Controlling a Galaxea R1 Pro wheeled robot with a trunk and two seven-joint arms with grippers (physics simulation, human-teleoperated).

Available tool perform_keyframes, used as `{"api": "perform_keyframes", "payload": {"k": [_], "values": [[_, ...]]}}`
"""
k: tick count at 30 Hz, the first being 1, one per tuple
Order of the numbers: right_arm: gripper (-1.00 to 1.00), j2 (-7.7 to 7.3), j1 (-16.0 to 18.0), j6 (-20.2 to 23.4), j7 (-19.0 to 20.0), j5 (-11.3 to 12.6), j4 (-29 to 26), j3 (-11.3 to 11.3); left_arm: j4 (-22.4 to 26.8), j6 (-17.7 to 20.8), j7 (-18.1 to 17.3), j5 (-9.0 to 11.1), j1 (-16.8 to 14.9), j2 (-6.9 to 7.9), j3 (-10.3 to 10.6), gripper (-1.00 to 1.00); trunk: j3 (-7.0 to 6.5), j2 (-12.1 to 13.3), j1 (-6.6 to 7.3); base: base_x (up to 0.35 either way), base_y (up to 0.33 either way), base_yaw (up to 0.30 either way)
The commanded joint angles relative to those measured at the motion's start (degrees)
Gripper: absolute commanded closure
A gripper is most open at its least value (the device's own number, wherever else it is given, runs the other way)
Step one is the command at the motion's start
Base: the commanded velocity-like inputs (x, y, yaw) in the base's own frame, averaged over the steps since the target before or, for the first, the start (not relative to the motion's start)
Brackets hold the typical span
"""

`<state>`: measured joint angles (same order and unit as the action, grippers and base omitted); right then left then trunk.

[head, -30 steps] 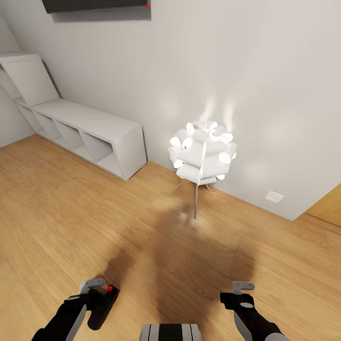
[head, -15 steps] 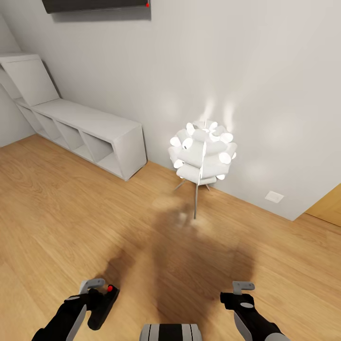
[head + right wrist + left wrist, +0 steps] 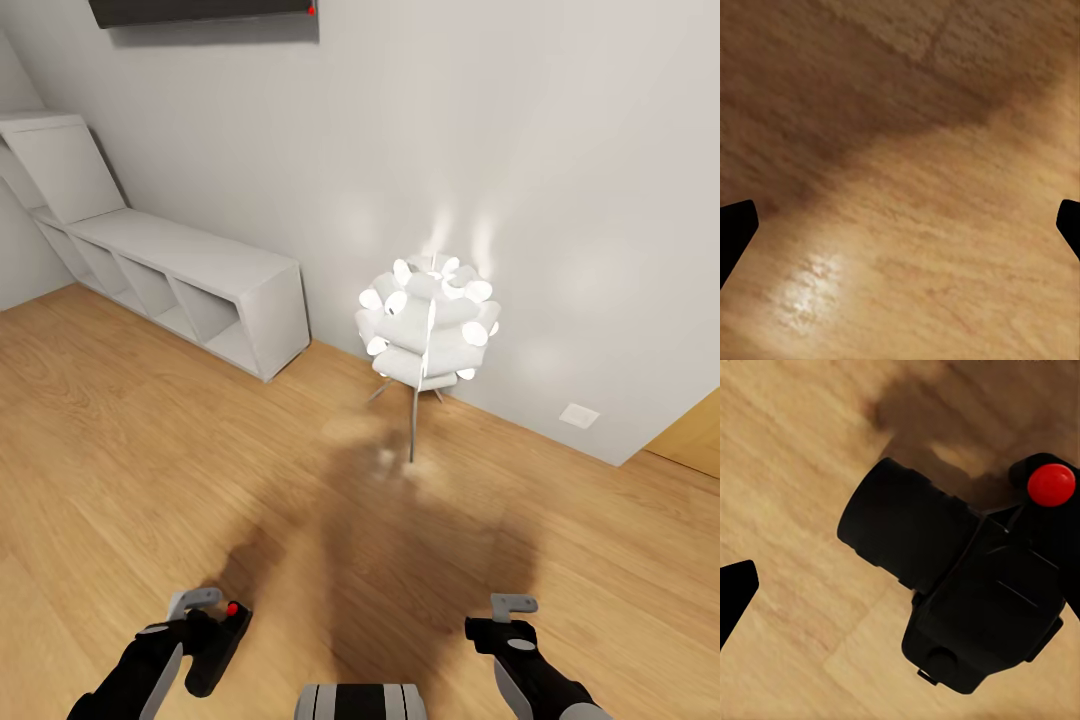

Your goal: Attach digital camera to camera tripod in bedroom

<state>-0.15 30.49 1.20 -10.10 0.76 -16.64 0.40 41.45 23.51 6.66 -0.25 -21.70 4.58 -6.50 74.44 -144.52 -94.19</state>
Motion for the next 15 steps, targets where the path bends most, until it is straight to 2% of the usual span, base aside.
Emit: {"api": "perform_keyframes", "payload": {"k": [1, 7, 12, 14, 15], "values": [[-1.0, -0.01, 0.02, 0.12, -0.16, 0.06, -0.06, 0.05, 0.13, 0.23, 0.11, -0.01, -0.01, -0.01, -0.01, -1.0, 0.04, -0.01, 0.01, 0.0, 0.0, 0.0], [-1.0, -0.05, 0.04, 0.12, -0.14, 0.09, -0.06, 0.04, 0.52, 0.1, 0.11, -0.43, -0.01, -0.01, 0.04, -1.0, 0.04, -0.01, 0.01, 0.0, 0.0, 0.0], [-1.0, -0.16, 0.01, 0.12, -0.11, 0.11, -0.06, 0.04, 0.37, 0.25, -0.26, -1.9, -0.01, 0.02, 0.46, -1.0, 0.04, -0.01, 0.01, 0.0, 0.0, 0.0], [-1.0, -0.17, 0.01, 0.12, -0.1, 0.11, -0.06, 0.04, 0.24, 0.24, -1.26, -2.52, -0.01, 0.08, 1.39, -1.0, 0.04, -0.01, 0.01, 0.0, 0.0, 0.0], [-1.0, -0.2, 0.01, 0.12, -0.1, 0.1, -0.06, 0.04, -0.05, 0.27, -3.38, -2.89, -0.01, 0.13, 2.63, -1.0, 0.04, -0.01, 0.01, 0.0, 0.0, 0.0]]}}
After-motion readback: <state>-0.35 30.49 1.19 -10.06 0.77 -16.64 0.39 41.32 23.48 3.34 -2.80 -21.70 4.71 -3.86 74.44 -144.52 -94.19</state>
